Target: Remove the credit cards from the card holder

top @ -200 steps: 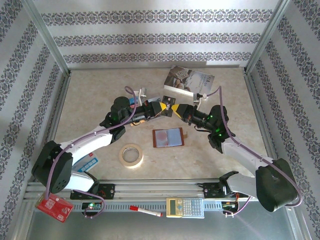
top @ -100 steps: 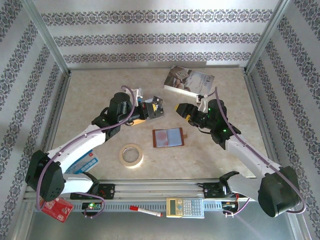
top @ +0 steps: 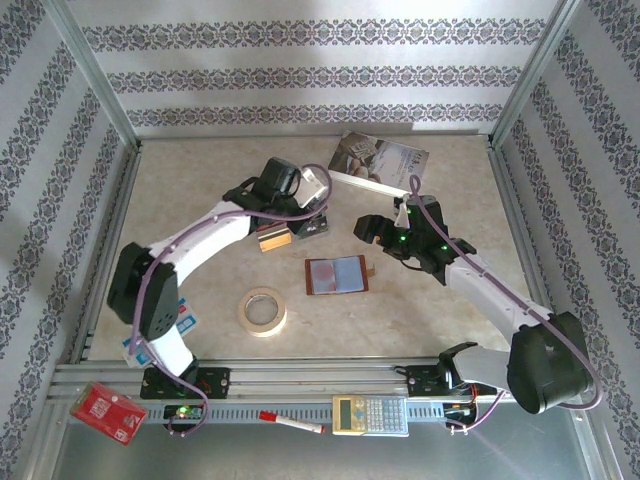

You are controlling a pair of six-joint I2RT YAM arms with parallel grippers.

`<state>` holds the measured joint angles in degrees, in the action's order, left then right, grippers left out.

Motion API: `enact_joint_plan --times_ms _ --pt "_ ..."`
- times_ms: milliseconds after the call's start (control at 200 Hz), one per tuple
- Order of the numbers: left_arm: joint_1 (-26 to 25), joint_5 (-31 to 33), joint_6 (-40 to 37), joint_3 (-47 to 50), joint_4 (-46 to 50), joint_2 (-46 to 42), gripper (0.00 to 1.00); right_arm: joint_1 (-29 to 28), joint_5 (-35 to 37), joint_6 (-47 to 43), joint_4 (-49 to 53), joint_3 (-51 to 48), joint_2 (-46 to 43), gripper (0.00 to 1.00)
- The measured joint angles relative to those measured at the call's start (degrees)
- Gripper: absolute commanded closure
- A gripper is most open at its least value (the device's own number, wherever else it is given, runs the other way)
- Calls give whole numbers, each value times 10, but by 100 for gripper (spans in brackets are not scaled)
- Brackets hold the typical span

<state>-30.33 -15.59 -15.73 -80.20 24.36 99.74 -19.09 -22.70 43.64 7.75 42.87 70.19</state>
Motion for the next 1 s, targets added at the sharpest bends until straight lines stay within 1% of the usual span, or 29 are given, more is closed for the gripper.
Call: enact_joint_plan --times_ms 125,145,175,295,430,639,879,999 --pt "1 -2 -69 -58 44 63 100 9 4 -6 9 0 7 10" --pt "1 -2 -78 -64 49 70 100 10 4 -6 9 0 7 4" --pt "1 -2 -91 -71 56 80 100 10 5 -5 9 0 7 2" --pt "3 -9 -137 -106 88 123 100 14 6 -10 8 0 8 2" --pt "8 -13 -170 -136 111 168 100 14 6 -10 8 0 15 2" --pt "15 -17 -194 -145 115 188 100 14 6 -10 6 0 23 2" --pt "21 -35 -201 -144 115 188 100 14 4 -3 1 0 37 2" --pt "25 -48 -201 -127 109 181 100 14 1 -1 0 0 41 2"
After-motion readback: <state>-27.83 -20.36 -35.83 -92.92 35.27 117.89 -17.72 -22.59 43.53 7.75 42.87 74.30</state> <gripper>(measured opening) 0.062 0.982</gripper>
